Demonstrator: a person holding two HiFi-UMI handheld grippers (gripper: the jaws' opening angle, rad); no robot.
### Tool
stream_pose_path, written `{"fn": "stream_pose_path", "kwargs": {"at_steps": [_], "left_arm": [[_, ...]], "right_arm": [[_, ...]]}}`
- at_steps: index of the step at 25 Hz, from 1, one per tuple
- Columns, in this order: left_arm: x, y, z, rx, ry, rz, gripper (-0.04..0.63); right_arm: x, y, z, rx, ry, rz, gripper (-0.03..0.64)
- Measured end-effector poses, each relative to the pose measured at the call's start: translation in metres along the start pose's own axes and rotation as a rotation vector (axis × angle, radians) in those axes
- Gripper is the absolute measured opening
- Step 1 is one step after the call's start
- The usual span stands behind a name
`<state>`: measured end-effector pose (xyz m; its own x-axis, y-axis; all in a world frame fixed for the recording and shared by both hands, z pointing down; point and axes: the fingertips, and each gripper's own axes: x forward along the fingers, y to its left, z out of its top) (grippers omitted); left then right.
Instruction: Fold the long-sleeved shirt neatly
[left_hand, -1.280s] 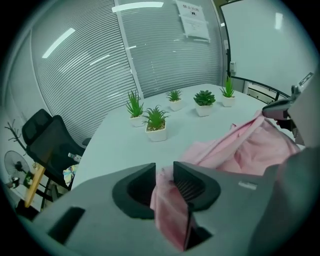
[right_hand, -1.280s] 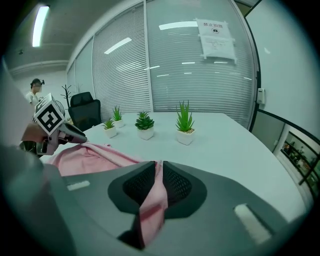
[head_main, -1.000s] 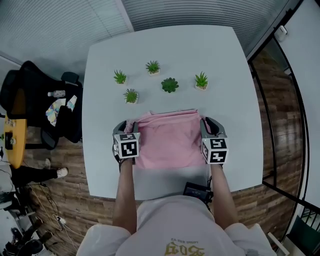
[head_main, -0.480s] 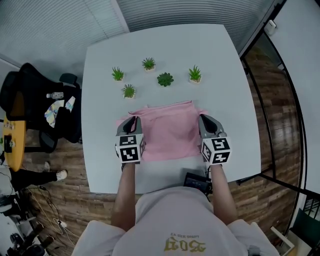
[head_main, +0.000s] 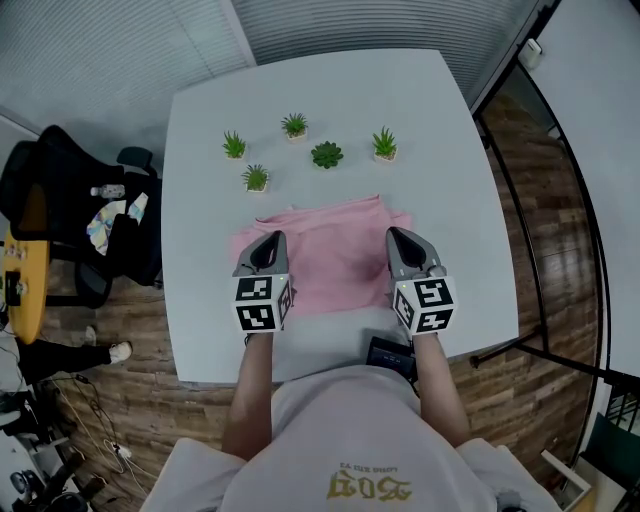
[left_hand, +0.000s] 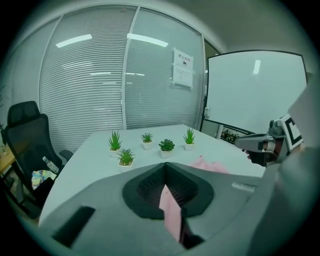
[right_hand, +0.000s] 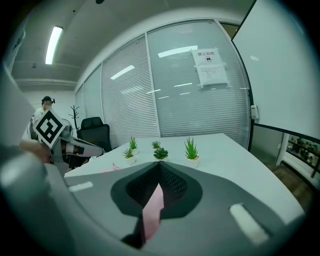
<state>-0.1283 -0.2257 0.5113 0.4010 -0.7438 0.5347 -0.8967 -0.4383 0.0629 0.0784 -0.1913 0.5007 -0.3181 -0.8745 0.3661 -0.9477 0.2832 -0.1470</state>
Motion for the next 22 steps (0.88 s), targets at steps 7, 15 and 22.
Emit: {"fn": "stream_pose_path", "kwargs": {"at_steps": [7,15,22], "left_arm": [[-0.0007,0.0001,-0.0006,-0.015,-0.006,-0.008,0.008],[0.0000,-0.0004,-0.0019,-0.023,-0.009,-0.011,0.008],[0.0031,0.0005,-0.0009,-0.025,-0.016,-0.012,0.008]], "right_arm": [[-0.0014,0.0001,0.0033,0.000,-0.006,-0.002,0.012],[-0.0020,0.0025,0.0026,0.001,-0.006,0.003,0.012],[0.0006,0.0008,0.0050,-0.006,-0.015,0.001,0.012]]}}
